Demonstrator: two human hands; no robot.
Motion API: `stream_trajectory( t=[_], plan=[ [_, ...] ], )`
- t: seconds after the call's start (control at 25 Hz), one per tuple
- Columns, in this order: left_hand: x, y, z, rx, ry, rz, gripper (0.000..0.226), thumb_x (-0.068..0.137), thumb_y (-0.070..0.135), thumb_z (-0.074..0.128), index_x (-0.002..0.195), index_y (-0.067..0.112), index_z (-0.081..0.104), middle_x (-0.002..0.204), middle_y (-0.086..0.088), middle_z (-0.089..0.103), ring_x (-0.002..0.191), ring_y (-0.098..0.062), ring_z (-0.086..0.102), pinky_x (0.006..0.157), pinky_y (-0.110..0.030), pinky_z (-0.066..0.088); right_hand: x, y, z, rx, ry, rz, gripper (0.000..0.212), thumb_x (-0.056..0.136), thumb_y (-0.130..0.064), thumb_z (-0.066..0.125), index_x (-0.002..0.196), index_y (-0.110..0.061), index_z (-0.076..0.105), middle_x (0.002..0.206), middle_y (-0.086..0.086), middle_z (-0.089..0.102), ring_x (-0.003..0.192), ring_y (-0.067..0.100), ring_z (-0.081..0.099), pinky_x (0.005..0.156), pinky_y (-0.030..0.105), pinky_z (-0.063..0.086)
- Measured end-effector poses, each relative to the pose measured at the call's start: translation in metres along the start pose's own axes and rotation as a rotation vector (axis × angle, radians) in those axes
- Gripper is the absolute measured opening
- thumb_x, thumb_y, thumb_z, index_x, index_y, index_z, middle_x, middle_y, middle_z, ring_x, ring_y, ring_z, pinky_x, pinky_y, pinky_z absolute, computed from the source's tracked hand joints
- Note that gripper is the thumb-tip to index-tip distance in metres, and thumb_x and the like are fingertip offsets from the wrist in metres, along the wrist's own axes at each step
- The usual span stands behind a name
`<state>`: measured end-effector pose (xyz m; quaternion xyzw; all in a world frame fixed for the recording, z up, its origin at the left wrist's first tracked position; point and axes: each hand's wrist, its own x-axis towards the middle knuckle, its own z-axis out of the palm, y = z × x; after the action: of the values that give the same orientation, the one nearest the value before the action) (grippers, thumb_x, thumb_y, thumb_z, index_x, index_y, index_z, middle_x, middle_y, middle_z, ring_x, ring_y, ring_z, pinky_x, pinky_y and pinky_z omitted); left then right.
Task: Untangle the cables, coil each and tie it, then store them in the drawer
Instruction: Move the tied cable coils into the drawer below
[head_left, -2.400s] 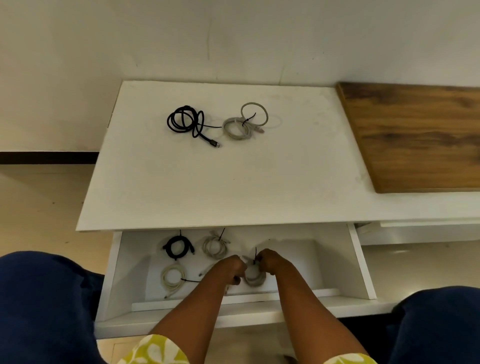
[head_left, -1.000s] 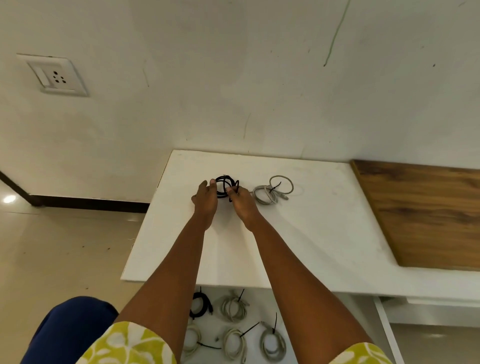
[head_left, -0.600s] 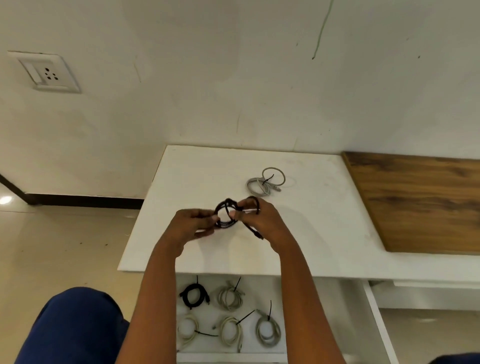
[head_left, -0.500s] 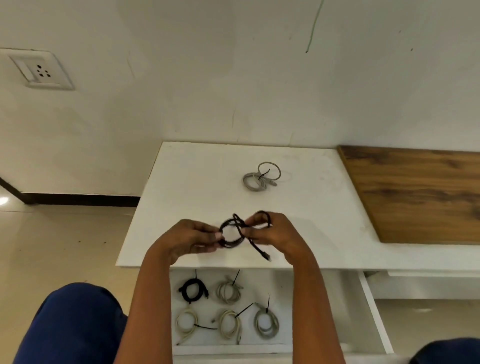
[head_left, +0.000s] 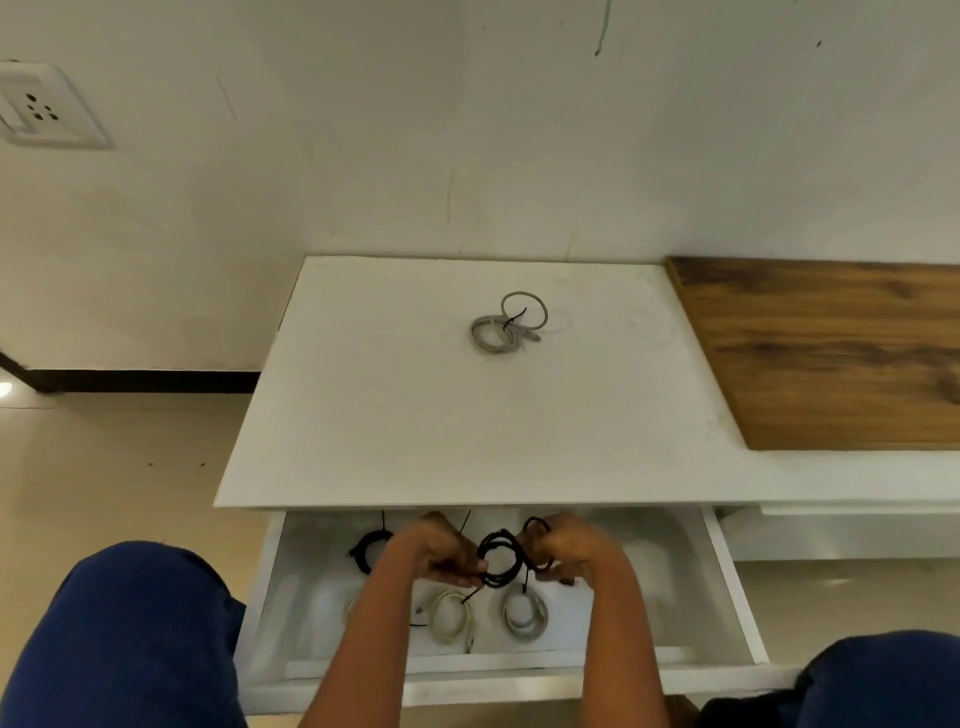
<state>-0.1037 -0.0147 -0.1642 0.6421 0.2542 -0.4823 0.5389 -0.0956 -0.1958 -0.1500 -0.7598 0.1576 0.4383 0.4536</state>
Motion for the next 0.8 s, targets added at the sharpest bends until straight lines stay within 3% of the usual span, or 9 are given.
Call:
stream_trajectory(
  t=[0.08,0.16,0.24,0.32,0.36,0.44,0.56,0.68,0.8],
  plan=[
    [0.027,-0.004,0.017,-0.113,0.184,0.083,0.015,0.079,-0.007,0.069,0.093,-0.010,0.064,0.079,-0.020,0.067,0.060,-0.017,0.066,0.061,-0.023,0.057,0.027,0.009,0.003,-0.111,0.132,-0.056,0.019,0.089,0.001,0.047,0.073,-0.008,0.053,0.071,0.007,0.049,0.071,0.015,0.047,0.065,0.022,0.040],
    [0.049,-0.008,0.029,-0.230,0.228,0.101,0.023,0.080,-0.010,0.066,0.103,-0.011,0.063,0.093,-0.023,0.065,0.072,-0.021,0.063,0.073,-0.027,0.056,0.053,0.020,0.007,-0.115,0.233,-0.056,0.032,0.092,-0.001,0.044,0.061,-0.011,0.046,0.066,0.006,0.045,0.060,0.011,0.041,0.056,0.017,0.031],
    [0.066,-0.011,0.037,-0.279,0.224,0.070,0.016,0.084,-0.010,0.060,0.098,-0.003,0.064,0.089,-0.017,0.064,0.075,-0.020,0.060,0.075,-0.027,0.052,0.073,0.032,0.010,0.005,0.336,-0.055,0.015,0.092,-0.001,0.049,0.086,-0.001,0.063,0.091,0.016,0.060,0.081,0.021,0.057,0.071,0.023,0.045],
    [0.080,-0.011,0.043,-0.281,0.239,0.058,0.013,0.090,-0.007,0.053,0.088,0.002,0.062,0.096,-0.018,0.062,0.079,-0.021,0.057,0.073,-0.025,0.048,0.091,0.044,0.012,0.065,0.398,-0.064,0.033,0.091,0.003,0.051,0.124,0.006,0.049,0.131,0.020,0.045,0.117,0.032,0.050,0.100,0.033,0.041],
    [0.087,-0.012,0.045,-0.307,0.234,0.071,0.015,0.092,-0.006,0.048,0.098,-0.001,0.061,0.110,-0.022,0.060,0.087,-0.024,0.057,0.077,-0.028,0.046,0.097,0.050,0.014,0.064,0.404,-0.050,0.041,0.091,0.004,0.049,0.131,0.005,0.041,0.138,0.018,0.033,0.123,0.032,0.043,0.106,0.032,0.036],
    [0.100,-0.015,0.047,-0.397,0.216,0.081,0.040,0.096,-0.006,0.042,0.135,-0.004,0.039,0.137,-0.023,0.046,0.111,-0.029,0.053,0.088,-0.032,0.045,0.110,0.062,0.017,0.105,0.413,-0.043,0.037,0.092,0.008,0.043,0.128,0.003,0.043,0.135,0.018,0.033,0.113,0.028,0.047,0.097,0.028,0.041],
    [0.109,-0.022,0.051,-0.397,0.174,0.049,0.058,0.094,-0.009,0.038,0.147,0.003,0.019,0.147,-0.020,0.035,0.116,-0.027,0.049,0.071,-0.026,0.046,0.117,0.071,0.017,0.211,0.346,-0.005,0.032,0.092,0.010,0.037,0.119,-0.002,0.047,0.120,0.017,0.050,0.104,0.026,0.052,0.076,0.017,0.042],
    [0.117,-0.027,0.048,-0.317,0.176,0.030,0.059,0.094,-0.010,0.037,0.148,0.004,0.018,0.150,-0.017,0.031,0.130,-0.032,0.042,0.081,-0.029,0.048,0.116,0.074,0.014,0.190,0.323,0.066,0.053,0.094,0.004,0.040,0.145,-0.001,0.024,0.143,0.017,0.040,0.129,0.031,0.042,0.096,0.026,0.038],
    [0.114,-0.022,0.043,-0.089,0.199,0.047,0.055,0.096,-0.005,0.038,0.147,0.002,0.019,0.151,-0.017,0.028,0.134,-0.031,0.038,0.101,-0.034,0.042,0.107,0.069,0.008,0.113,0.292,0.073,0.065,0.093,-0.004,0.047,0.148,-0.003,0.013,0.152,0.017,0.027,0.138,0.030,0.031,0.107,0.030,0.031]
  ],
)
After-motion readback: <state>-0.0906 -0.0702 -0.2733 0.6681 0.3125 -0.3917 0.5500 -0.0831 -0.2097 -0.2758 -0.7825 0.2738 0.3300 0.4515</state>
